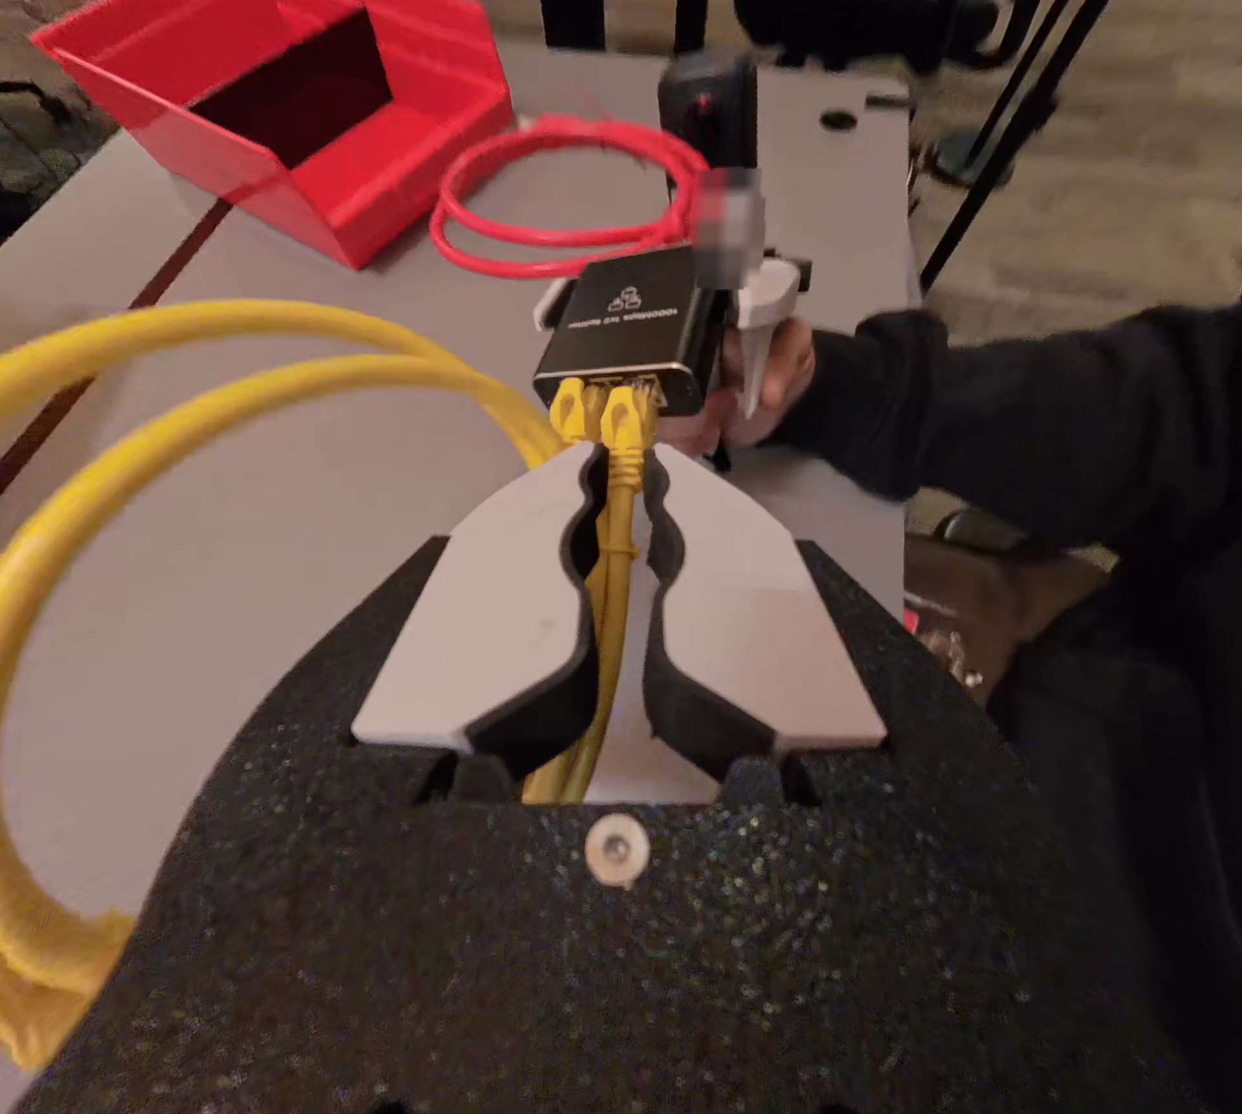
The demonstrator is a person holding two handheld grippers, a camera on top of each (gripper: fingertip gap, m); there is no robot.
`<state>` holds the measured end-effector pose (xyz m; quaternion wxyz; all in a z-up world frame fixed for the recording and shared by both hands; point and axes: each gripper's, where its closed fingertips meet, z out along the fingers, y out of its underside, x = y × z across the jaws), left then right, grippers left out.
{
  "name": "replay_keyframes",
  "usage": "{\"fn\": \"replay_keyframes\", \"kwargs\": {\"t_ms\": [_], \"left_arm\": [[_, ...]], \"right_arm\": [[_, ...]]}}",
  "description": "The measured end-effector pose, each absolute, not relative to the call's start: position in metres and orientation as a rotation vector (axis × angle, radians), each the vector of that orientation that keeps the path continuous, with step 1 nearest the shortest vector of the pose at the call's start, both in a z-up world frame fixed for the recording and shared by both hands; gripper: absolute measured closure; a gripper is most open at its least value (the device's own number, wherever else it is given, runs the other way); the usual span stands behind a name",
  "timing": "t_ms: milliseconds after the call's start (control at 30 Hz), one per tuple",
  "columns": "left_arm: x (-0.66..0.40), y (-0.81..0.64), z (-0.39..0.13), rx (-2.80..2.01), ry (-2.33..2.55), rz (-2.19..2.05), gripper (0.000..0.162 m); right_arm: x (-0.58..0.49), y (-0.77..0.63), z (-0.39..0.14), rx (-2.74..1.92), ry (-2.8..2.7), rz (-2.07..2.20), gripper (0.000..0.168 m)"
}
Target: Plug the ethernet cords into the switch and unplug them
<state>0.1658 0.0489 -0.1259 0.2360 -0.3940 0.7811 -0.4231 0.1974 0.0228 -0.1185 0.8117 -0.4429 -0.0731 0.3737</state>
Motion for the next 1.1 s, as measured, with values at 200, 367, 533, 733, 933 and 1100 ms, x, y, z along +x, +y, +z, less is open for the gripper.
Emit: {"fn": "replay_keyframes", "kwargs": {"t_ms": [200,367,533,733,933,1100], "left_arm": [[0.175,0.035,-0.089,-1.020,1.778,-1.541,0.162],[0.159,0.039,-0.060,-0.940,1.761,-1.337,0.162],[0.130,0.063,-0.052,-0.954,1.700,-1.235,0.148],[0.135,0.051,-0.107,-1.130,1.859,-1.247,0.144],[0.148,0.042,-0.139,-1.183,1.882,-1.247,0.140],[0.157,0.044,-0.160,-1.168,1.915,-1.066,0.142]], "right_arm": [[0.172,0.038,-0.131,-1.044,-0.236,0.815,0.104],[0.126,0.078,-0.142,-1.218,-0.307,0.689,0.104],[0.195,0.049,-0.124,-1.005,-0.081,0.683,0.105],[0.217,0.023,-0.110,-0.861,-0.051,0.681,0.105],[0.215,0.018,-0.102,-0.787,-0.047,0.743,0.105],[0.207,0.017,-0.097,-0.752,-0.072,0.789,0.105]]}}
